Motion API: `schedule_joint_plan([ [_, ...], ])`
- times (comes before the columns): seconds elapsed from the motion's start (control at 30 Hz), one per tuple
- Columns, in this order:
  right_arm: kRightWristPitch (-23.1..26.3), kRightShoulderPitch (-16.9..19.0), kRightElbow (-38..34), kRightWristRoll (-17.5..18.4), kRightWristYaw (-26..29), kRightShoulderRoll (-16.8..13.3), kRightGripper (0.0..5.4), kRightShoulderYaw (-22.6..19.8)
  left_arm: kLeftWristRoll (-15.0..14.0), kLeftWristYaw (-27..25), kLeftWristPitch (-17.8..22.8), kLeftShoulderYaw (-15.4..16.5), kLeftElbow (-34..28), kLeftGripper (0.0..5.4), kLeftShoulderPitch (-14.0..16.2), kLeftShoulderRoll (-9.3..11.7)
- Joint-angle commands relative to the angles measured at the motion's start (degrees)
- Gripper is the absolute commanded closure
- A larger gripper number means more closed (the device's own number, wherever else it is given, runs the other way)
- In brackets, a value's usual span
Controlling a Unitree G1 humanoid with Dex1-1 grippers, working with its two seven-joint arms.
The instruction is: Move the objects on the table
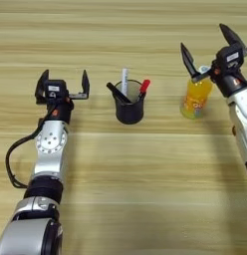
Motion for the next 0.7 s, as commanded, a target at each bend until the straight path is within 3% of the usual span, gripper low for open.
schedule_joint_plan([
  [0.03, 9.47, 3.5, -8.77, 6.63, -0.71, -0.5, 0.07, -3.41, 0.59, 0.61, -0.41, -0.13, 0.53, 0.0, -1.06, 0.28],
  [0.27, 25.94, 12.85, -22.16, 13.63, -1.56, -2.73, 0.07, -7.35, 0.68, 1.0, -0.53, -0.07, 1.69, 0.0, -1.82, 0.63],
  [0.5, 30.11, 20.21, -21.38, 12.06, -2.31, -3.61, 0.07, -8.67, 1.06, 1.45, -1.66, 0.0, 3.09, 0.0, -2.62, 1.33],
  [0.7, 31.55, 22.99, -15.64, 10.9, -4.57, -2.76, 0.07, -9.78, 0.99, 1.86, -2.17, 0.24, 3.75, 0.0, -2.65, 1.95],
])
